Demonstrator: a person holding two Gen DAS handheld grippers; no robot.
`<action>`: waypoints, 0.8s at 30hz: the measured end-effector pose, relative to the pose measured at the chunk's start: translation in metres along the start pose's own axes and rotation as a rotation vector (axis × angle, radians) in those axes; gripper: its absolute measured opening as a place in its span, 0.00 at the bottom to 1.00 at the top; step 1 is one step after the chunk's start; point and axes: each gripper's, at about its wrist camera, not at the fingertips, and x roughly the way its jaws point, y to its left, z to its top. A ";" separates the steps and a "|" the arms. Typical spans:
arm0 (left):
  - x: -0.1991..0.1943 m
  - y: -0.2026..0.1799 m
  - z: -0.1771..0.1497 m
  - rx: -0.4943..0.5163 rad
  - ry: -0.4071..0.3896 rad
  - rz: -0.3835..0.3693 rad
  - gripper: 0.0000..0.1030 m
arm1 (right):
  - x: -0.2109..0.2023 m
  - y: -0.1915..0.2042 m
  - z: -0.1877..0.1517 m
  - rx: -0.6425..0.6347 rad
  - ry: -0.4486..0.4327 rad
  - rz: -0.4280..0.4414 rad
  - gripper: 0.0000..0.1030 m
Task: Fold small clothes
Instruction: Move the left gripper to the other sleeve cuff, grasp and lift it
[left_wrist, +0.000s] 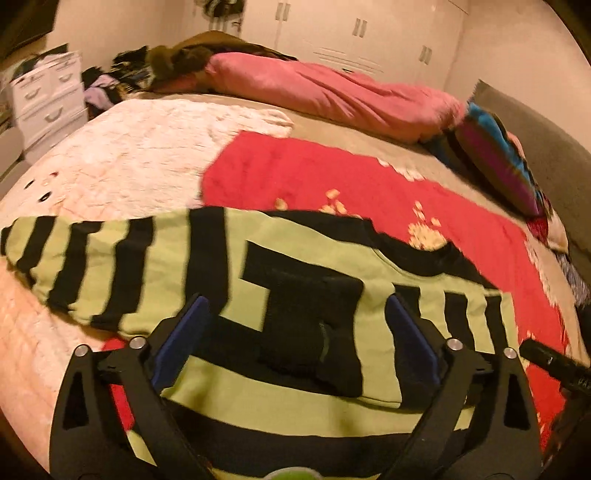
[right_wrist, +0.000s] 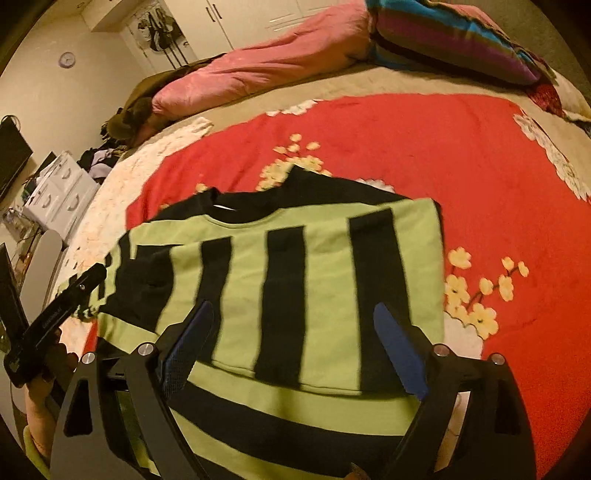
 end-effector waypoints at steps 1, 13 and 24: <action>-0.005 0.005 0.003 -0.016 -0.010 -0.003 0.90 | -0.001 0.003 0.001 -0.004 -0.002 0.003 0.86; -0.040 0.098 0.023 -0.161 -0.009 0.053 0.91 | 0.002 0.069 0.006 -0.096 -0.010 0.048 0.86; -0.046 0.193 0.028 -0.270 -0.018 0.145 0.91 | 0.020 0.138 0.011 -0.202 0.008 0.094 0.86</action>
